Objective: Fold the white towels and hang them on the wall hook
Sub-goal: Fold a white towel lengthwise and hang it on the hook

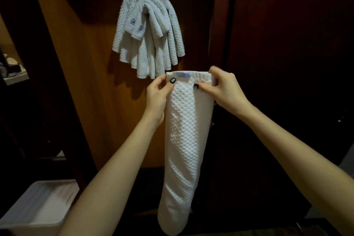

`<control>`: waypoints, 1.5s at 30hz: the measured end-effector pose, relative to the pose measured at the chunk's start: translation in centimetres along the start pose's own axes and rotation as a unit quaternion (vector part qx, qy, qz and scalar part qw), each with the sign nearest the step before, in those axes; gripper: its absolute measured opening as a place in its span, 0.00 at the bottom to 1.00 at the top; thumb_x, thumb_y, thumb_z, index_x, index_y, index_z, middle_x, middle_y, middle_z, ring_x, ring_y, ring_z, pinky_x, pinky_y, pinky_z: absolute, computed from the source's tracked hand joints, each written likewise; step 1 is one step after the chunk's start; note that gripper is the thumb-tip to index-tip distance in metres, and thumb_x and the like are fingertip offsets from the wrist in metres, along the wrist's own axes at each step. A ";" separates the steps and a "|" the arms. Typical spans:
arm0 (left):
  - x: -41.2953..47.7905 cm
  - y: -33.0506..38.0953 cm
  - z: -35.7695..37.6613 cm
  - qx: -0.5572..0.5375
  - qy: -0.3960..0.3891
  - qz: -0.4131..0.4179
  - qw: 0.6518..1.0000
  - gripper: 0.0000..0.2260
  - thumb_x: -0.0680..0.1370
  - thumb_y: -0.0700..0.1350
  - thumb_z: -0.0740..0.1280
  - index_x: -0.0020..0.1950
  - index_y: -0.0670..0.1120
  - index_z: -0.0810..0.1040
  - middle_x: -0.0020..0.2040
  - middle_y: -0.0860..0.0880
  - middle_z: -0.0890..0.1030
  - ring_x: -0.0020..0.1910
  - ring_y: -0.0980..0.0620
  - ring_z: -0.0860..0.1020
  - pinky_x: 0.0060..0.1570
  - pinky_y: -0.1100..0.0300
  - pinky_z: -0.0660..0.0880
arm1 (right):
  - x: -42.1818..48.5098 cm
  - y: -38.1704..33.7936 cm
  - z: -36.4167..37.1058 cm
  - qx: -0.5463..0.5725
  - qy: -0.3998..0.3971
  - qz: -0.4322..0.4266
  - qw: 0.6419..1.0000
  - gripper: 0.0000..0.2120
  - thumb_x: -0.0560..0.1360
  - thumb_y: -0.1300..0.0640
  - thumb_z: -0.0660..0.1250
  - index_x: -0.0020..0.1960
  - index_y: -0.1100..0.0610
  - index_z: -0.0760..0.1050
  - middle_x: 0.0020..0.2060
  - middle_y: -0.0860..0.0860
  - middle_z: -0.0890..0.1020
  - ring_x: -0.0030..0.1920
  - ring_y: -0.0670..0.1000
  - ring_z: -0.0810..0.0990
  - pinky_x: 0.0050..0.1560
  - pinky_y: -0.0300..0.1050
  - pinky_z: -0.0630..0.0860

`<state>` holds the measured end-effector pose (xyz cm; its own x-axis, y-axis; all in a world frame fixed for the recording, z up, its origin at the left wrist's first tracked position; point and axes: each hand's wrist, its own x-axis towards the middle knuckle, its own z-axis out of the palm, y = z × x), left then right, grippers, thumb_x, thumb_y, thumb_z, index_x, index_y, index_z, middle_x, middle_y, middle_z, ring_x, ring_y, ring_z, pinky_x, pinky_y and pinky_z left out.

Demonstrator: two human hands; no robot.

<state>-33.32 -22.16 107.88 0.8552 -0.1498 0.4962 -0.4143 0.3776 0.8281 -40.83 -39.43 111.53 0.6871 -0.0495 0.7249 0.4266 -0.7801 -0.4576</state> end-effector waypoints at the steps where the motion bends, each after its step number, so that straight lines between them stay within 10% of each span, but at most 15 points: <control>1: 0.3 0.5 0.2 -0.017 0.004 0.003 1.000 0.07 0.78 0.37 0.65 0.53 0.44 0.79 0.48 0.45 0.82 0.49 0.49 0.80 0.47 0.58 0.78 | 0.2 -0.1 0.4 0.050 0.028 0.021 0.998 0.13 0.73 0.54 0.73 0.43 0.56 0.68 0.31 0.44 0.73 0.31 0.40 0.72 0.30 0.35 0.66; 5: 1.2 2.1 1.2 -0.111 0.019 0.007 0.994 0.07 0.79 0.34 0.62 0.51 0.42 0.78 0.44 0.46 0.82 0.44 0.52 0.81 0.46 0.59 0.78 | -0.3 -0.7 1.3 0.330 0.012 0.087 0.940 0.34 0.75 0.62 0.70 0.75 0.53 0.56 0.54 0.43 0.80 0.52 0.40 0.82 0.47 0.37 0.79; 9: 2.1 2.3 1.4 -0.101 0.025 0.011 0.994 0.05 0.80 0.35 0.61 0.51 0.41 0.76 0.48 0.40 0.79 0.50 0.45 0.78 0.57 0.48 0.74 | -2.6 -0.5 2.7 0.333 -0.014 -0.007 0.943 0.34 0.76 0.67 0.67 0.73 0.40 0.61 0.72 0.51 0.70 0.68 0.52 0.73 0.66 0.55 0.73; 13: 2.6 2.9 2.3 -0.067 0.015 0.022 0.997 0.07 0.80 0.35 0.61 0.49 0.44 0.76 0.47 0.42 0.79 0.49 0.46 0.78 0.53 0.51 0.76 | -1.4 -0.2 2.2 0.192 0.007 -0.119 0.974 0.28 0.73 0.73 0.64 0.68 0.51 0.71 0.65 0.48 0.75 0.68 0.45 0.73 0.68 0.42 0.70; 21: 0.8 -0.4 0.0 0.112 0.061 0.064 0.990 0.13 0.75 0.35 0.69 0.55 0.46 0.70 0.48 0.45 0.80 0.44 0.55 0.78 0.47 0.60 0.75 | 0.3 0.5 3.1 0.250 0.068 0.048 0.965 0.21 0.73 0.75 0.61 0.62 0.60 0.78 0.58 0.54 0.80 0.55 0.34 0.78 0.58 0.32 0.73; 33: -5.8 -8.2 -0.8 0.309 0.063 0.089 0.945 0.13 0.71 0.49 0.74 0.48 0.53 0.70 0.44 0.56 0.74 0.41 0.57 0.73 0.38 0.74 0.67 | 1.8 1.7 3.1 0.272 0.047 0.037 0.961 0.24 0.73 0.74 0.60 0.64 0.55 0.77 0.59 0.40 0.77 0.61 0.32 0.73 0.61 0.31 0.71; 41: -3.8 -8.6 0.0 0.297 0.033 0.005 0.954 0.14 0.71 0.49 0.75 0.51 0.48 0.74 0.52 0.51 0.78 0.49 0.52 0.75 0.44 0.64 0.69 | 4.2 1.8 1.6 0.288 0.062 0.030 0.955 0.22 0.74 0.72 0.62 0.64 0.55 0.77 0.58 0.41 0.77 0.60 0.33 0.75 0.60 0.33 0.73; 45: -2.2 -7.8 0.5 0.284 -0.002 0.009 0.959 0.15 0.72 0.45 0.74 0.39 0.37 0.71 0.40 0.39 0.74 0.39 0.48 0.71 0.40 0.56 0.64 | 5.6 2.0 1.1 0.304 0.065 0.030 0.950 0.22 0.73 0.71 0.63 0.64 0.55 0.77 0.59 0.42 0.78 0.64 0.41 0.75 0.65 0.40 0.73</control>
<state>-32.11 -25.21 100.43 0.8451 -0.1526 0.5123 -0.5334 -0.1788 0.8267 -35.49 -40.57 114.15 0.6589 -0.1898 0.7279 0.6772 -0.2717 -0.6838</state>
